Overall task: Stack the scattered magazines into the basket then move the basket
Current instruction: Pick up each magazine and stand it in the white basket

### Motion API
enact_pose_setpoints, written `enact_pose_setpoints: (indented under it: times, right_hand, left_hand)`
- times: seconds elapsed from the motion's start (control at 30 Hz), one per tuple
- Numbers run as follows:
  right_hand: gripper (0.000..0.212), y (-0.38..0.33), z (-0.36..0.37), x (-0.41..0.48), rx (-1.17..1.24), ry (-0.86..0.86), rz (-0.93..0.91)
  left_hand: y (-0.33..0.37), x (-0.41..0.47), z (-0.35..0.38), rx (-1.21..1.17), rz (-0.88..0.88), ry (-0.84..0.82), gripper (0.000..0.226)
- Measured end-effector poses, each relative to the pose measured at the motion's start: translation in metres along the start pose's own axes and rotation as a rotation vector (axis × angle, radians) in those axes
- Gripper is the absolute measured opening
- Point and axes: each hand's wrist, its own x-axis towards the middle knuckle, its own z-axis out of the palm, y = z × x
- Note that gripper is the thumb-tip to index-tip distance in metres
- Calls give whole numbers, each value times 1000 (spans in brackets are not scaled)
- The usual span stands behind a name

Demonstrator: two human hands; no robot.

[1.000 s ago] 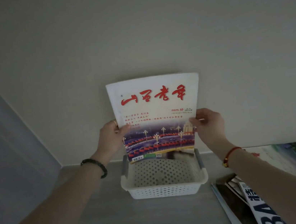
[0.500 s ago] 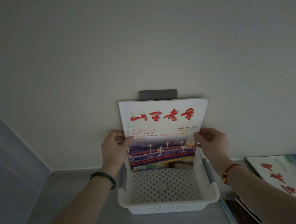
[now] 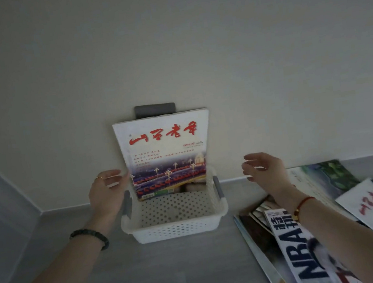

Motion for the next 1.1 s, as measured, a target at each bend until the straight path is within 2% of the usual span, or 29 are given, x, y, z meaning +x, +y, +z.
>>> enact_pose_setpoints:
  times: [0.27, 0.53, 0.7, 0.83, 0.9, 1.0, 1.1]
  right_hand:
    - [14, 47, -129, -57, -7, 81, 114]
    - [20, 116, -259, -78, -134, 189, 186]
    - [42, 166, -315, -85, -320, 50, 318]
    - [57, 195, -318, -96, -476, -118, 295]
    - [63, 204, -317, -95, -536, -146, 270]
    - [54, 210, -322, -91, -682, -145, 150]
    - [36, 211, -323, -85, -901, -251, 8]
  left_hand:
    - [37, -97, 43, -156, 50, -217, 20]
    - [53, -192, 163, -146, -4, -460, 18]
    - [54, -257, 248, -127, -78, -595, 21]
    - [55, -306, 299, -152, -206, -709, 25]
    - [52, -325, 317, -155, -267, -763, 29]
    - [48, -346, 337, -143, -344, -810, 27]
    - [49, -358, 353, -176, -427, -797, 14]
